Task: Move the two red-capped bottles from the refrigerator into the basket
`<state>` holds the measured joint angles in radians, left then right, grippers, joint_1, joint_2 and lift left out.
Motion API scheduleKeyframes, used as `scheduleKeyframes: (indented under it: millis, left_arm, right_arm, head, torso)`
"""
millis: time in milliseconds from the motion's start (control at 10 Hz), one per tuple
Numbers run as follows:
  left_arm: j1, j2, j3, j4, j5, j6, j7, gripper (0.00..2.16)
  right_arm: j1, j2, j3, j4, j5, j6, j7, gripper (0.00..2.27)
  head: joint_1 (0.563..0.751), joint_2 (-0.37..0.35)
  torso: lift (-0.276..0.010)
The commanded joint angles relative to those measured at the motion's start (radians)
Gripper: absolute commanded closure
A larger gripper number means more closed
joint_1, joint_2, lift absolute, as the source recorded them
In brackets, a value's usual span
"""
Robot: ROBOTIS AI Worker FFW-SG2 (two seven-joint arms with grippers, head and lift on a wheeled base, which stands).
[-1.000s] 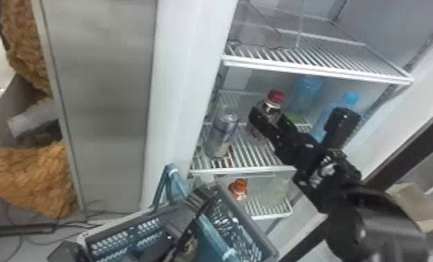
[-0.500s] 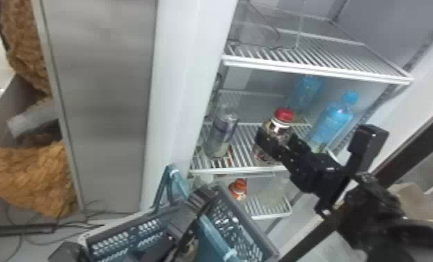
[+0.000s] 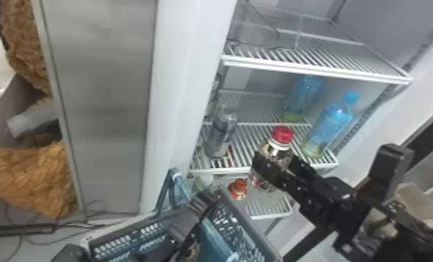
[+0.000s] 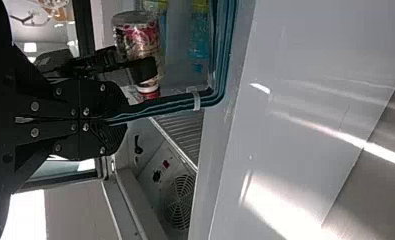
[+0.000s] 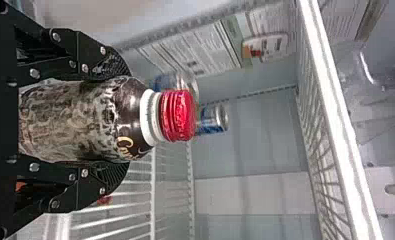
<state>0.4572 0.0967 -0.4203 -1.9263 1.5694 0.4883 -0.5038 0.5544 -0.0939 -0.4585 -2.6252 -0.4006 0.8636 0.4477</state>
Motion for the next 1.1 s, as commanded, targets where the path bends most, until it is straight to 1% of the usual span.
scheduleKeyframes:
  millis: [0, 100, 200, 500, 600, 700, 800, 900, 1000]
  left_arm:
    - [0.002, 0.0, 0.0, 0.001, 0.0, 0.0, 0.001, 1.2]
    - [0.004, 0.0, 0.0, 0.001, 0.002, -0.002, 0.001, 1.2]
    - [0.004, 0.0, -0.002, 0.001, 0.004, -0.005, 0.002, 1.2]
    - [0.007, 0.0, -0.004, 0.001, 0.016, -0.02, 0.004, 1.2]
    - [0.007, 0.0, -0.004, 0.001, 0.02, -0.029, 0.004, 1.2]
    - [0.007, 0.0, -0.004, 0.001, 0.02, -0.029, 0.004, 1.2]
    - [0.009, 0.002, -0.004, 0.001, 0.024, -0.034, 0.004, 1.2]
    - [0.009, 0.002, -0.006, 0.001, 0.028, -0.034, 0.004, 1.2]
    - [0.009, 0.002, -0.006, 0.001, 0.03, -0.037, 0.002, 1.2]
  right_arm:
    - [0.04, 0.006, -0.006, -0.046, -0.024, 0.04, 0.014, 1.28]
    - [0.064, 0.013, -0.006, -0.076, -0.034, 0.071, 0.022, 1.28]
    - [0.071, 0.01, 0.006, -0.093, -0.038, 0.116, 0.037, 1.28]
    - [0.084, 0.01, 0.03, -0.122, -0.054, 0.241, 0.094, 1.28]
    - [0.084, 0.006, 0.038, -0.127, -0.052, 0.278, 0.103, 1.24]
    - [0.084, 0.006, 0.042, -0.125, -0.052, 0.28, 0.103, 0.97]
    - [0.084, 0.008, 0.04, -0.12, -0.05, 0.28, 0.103, 0.6]
    - [0.084, 0.011, 0.032, -0.115, -0.052, 0.273, 0.103, 0.32]
    - [0.091, 0.016, 0.018, -0.11, -0.058, 0.251, 0.103, 0.15]
  head:
    - [0.695, -0.35]
    - [0.695, -0.35]
    - [0.695, -0.35]
    - [0.695, -0.35]
    - [0.695, -0.35]
    - [0.695, -0.35]
    - [0.695, -0.35]
    - [0.695, -0.35]
    - [0.695, -0.35]
  torso:
    - [0.0]
    - [0.0]
    - [0.0]
    - [0.0]
    - [0.0]
    - [0.0]
    - [0.0]
    - [0.0]
    - [0.0]
